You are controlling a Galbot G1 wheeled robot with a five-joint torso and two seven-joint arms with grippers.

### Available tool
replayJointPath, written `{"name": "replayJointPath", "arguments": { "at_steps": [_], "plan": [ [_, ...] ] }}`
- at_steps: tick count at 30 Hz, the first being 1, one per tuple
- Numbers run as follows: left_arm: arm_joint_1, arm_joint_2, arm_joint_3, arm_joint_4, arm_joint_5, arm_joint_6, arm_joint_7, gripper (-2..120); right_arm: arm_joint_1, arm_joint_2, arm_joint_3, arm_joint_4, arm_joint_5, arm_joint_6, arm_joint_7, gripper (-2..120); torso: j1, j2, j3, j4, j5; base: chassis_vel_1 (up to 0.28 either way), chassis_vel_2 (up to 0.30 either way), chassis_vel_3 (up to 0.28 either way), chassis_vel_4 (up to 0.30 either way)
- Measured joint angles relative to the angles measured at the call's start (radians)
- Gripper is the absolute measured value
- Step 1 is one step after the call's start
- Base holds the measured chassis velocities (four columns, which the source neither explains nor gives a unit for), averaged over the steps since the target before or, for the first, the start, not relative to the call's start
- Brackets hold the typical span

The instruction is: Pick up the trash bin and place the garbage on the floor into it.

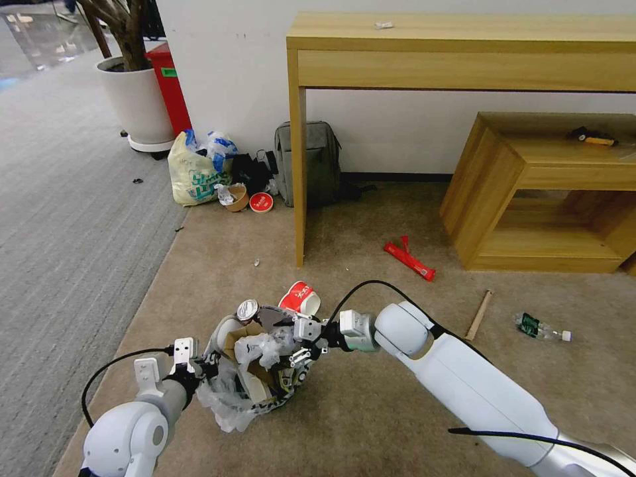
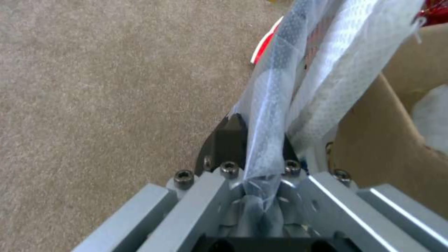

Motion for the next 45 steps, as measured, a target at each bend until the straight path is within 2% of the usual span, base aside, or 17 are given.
{"name": "replayJointPath", "arguments": {
  "at_steps": [3,23,31,34,39,43,45],
  "plan": [
    [0.001,0.002,-0.001,0.000,0.000,0.000,0.000,0,0.000,-0.002,0.011,0.003,0.015,-0.005,0.014,100,0.000,0.000,0.000,0.0000,0.0000,0.000,0.000,0.000,0.000],
    [0.014,0.006,-0.005,-0.014,0.000,-0.001,0.000,0,-0.035,-0.069,0.135,0.049,0.087,-0.011,0.050,100,0.000,0.000,0.000,0.0000,0.0001,0.000,0.000,0.000,0.000],
    [0.029,-0.003,-0.014,-0.018,0.002,-0.001,0.003,0,-0.114,-0.076,0.211,0.082,0.214,-0.038,0.190,100,0.000,0.000,0.000,0.0000,0.0000,0.000,0.000,0.000,0.000],
    [0.031,-0.004,-0.020,-0.020,0.003,-0.001,0.004,0,-0.164,-0.066,0.252,0.097,0.303,-0.035,0.311,100,0.000,0.000,0.000,0.0000,0.0001,0.000,0.000,0.000,0.000],
    [0.036,-0.005,-0.025,-0.025,0.002,-0.001,0.005,0,-0.220,-0.038,0.318,0.112,0.341,-0.040,0.402,100,0.000,0.000,0.000,0.0001,0.0000,0.000,0.000,0.000,0.000],
    [0.046,-0.005,-0.038,-0.029,0.002,-0.001,0.012,0,-0.310,0.002,0.427,0.137,0.351,-0.042,0.495,100,0.000,0.000,0.000,0.0001,0.0000,0.000,0.000,0.000,0.000],
    [0.050,-0.005,-0.041,-0.029,0.002,-0.001,0.013,0,-0.340,0.013,0.464,0.148,0.350,-0.043,0.508,100,0.000,0.000,0.000,0.0002,0.0000,0.000,0.000,0.000,0.000]
  ]
}}
